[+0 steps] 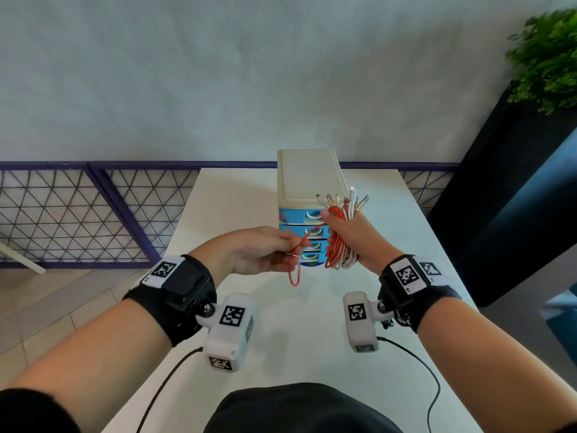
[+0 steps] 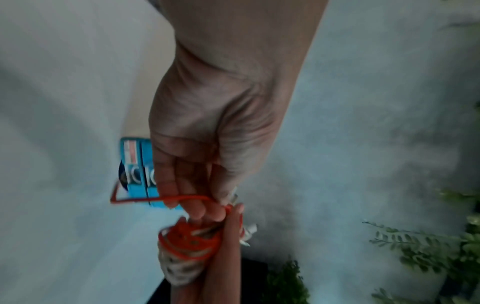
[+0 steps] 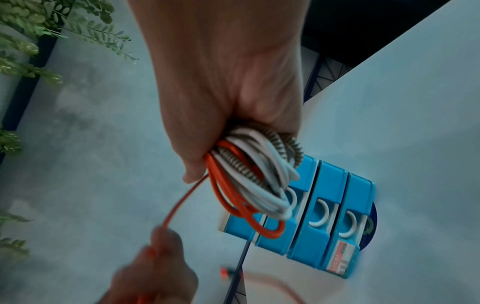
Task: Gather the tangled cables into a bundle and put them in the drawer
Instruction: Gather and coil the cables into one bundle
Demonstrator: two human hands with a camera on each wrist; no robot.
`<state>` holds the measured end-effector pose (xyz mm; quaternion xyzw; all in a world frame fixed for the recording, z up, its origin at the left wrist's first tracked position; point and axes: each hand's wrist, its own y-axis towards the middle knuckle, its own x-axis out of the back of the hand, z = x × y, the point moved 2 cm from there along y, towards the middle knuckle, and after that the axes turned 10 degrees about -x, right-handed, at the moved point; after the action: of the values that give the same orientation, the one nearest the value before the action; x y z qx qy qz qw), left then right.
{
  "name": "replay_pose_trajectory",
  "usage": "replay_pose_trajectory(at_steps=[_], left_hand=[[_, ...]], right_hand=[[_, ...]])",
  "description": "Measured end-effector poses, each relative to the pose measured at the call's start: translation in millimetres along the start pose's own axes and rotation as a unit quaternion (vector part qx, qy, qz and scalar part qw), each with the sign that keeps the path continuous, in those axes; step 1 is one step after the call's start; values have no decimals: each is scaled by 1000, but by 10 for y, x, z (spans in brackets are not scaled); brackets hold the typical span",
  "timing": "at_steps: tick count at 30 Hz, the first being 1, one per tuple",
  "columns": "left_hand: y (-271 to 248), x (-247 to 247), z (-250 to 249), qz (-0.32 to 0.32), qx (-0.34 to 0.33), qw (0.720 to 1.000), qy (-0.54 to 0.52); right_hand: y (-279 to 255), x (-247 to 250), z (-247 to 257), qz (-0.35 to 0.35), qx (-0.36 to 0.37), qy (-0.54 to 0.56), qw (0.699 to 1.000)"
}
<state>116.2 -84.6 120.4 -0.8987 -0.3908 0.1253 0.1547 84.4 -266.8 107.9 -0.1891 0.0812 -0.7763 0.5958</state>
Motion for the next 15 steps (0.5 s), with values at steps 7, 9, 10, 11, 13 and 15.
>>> replay_pose_trajectory(at_steps=[7, 9, 10, 11, 13, 15], left_hand=[[87, -176, -29, -61, -67, 996, -15], [102, -193, -21, -60, -70, 996, -13], [103, -200, -19, -55, -68, 996, -8], [101, -207, -18, -49, -64, 997, 0], [90, -227, -1, -37, -51, 998, 16], [66, -259, 23, -18, -25, 999, 12]], right_hand=[[-49, -206, 12, 74, -12, 28, 997], [-76, -231, 13, 105, -20, 43, 993], [-82, -240, 2, 121, -22, 52, 991], [-101, -245, 4, 131, -23, 62, 989], [-100, -238, 3, 115, -30, 65, 991], [-69, -216, 12, 78, -27, 73, 994]])
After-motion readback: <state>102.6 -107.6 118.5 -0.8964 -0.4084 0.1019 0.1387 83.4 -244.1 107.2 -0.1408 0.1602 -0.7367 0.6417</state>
